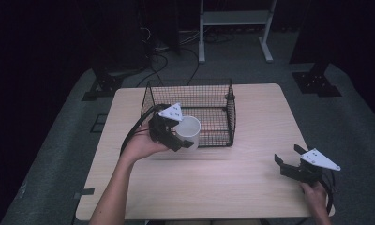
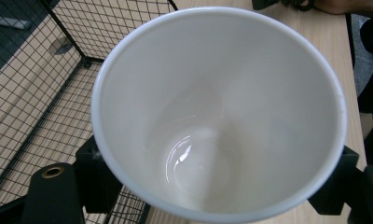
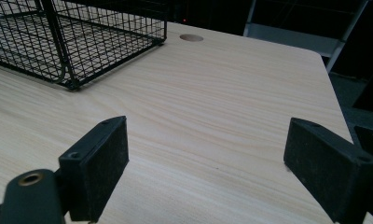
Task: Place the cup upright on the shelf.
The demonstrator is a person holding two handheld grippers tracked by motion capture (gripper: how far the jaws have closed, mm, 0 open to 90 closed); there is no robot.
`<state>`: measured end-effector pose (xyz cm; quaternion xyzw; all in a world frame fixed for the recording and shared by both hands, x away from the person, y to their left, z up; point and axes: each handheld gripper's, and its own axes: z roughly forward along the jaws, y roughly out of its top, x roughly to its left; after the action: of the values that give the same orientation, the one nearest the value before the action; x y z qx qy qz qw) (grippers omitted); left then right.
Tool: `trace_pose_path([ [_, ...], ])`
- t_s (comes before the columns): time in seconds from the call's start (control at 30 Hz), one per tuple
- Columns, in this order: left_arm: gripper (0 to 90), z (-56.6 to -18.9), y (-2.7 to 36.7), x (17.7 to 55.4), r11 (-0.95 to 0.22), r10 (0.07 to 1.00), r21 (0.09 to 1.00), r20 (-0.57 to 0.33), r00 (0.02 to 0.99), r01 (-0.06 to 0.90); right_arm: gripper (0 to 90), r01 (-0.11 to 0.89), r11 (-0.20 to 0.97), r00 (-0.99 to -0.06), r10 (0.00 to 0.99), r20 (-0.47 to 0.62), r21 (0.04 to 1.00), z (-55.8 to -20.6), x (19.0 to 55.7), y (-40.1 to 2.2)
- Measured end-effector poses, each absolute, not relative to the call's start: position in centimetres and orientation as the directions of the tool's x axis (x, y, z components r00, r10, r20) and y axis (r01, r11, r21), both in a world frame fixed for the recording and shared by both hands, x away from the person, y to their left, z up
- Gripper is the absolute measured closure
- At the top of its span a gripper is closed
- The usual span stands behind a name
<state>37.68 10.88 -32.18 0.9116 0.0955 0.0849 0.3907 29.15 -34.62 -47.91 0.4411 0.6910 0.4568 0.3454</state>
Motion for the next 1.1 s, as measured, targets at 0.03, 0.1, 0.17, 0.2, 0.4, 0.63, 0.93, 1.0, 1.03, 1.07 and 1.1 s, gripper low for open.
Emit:
trace_pose_path([
  [0.03,21.1,-32.2,10.9,37.7,-0.676,0.241,0.729,0.08,0.967,0.108,13.0,0.296,0.192,-0.372,0.925,-0.072,0.936,-47.9,29.1,-34.6],
  [0.1,21.1,-31.8,10.8,38.2,-0.675,0.237,0.729,0.073,0.969,0.11,13.1,0.295,0.192,-0.371,0.926,-0.073,0.936,-47.9,29.1,-34.6],
  [0.17,21.1,-31.6,10.7,38.4,-0.68,0.241,0.724,0.074,0.968,0.114,13.1,0.296,0.191,-0.371,0.926,-0.072,0.936,-47.9,29.2,-34.6],
  [0.2,21.1,-31.4,10.8,38.6,-0.681,0.241,0.724,0.078,0.967,0.111,13.1,0.296,0.191,-0.371,0.926,-0.072,0.936,-47.9,29.2,-34.6],
  [0.4,21.1,-30.8,10.8,39.1,-0.683,0.244,0.722,0.078,0.967,0.114,13.0,0.297,0.188,-0.37,0.927,-0.069,0.936,-47.9,29.2,-34.7],
  [0.63,21.1,-29.7,10.9,40.5,-0.678,0.252,0.725,0.071,0.965,0.124,13.1,0.297,0.188,-0.37,0.926,-0.068,0.936,-47.9,29.2,-34.7],
  [0.93,21.1,-28.9,10.2,42.1,-0.684,0.258,0.718,0.072,0.964,0.129,13.1,0.299,0.189,-0.371,0.926,-0.069,0.935,-47.9,29.2,-34.7],
  [1.0,21.1,-28.8,10.1,42.3,-0.686,0.257,0.716,0.073,0.964,0.129,13.1,0.298,0.19,-0.371,0.926,-0.07,0.935,-47.9,29.2,-34.6],
  [1.03,21.1,-28.7,10.0,42.7,-0.688,0.257,0.713,0.069,0.964,0.132,13.0,0.298,0.191,-0.372,0.926,-0.07,0.935,-47.9,29.2,-34.6],
  [1.07,21.1,-28.7,10.0,43.0,-0.688,0.259,0.713,0.067,0.963,0.136,13.0,0.298,0.19,-0.372,0.926,-0.07,0.935,-47.9,29.2,-34.6],
  [1.1,21.1,-28.7,9.9,43.1,-0.689,0.259,0.712,0.065,0.964,0.137,13.1,0.298,0.19,-0.371,0.926,-0.069,0.935,-47.9,29.2,-34.6],
])
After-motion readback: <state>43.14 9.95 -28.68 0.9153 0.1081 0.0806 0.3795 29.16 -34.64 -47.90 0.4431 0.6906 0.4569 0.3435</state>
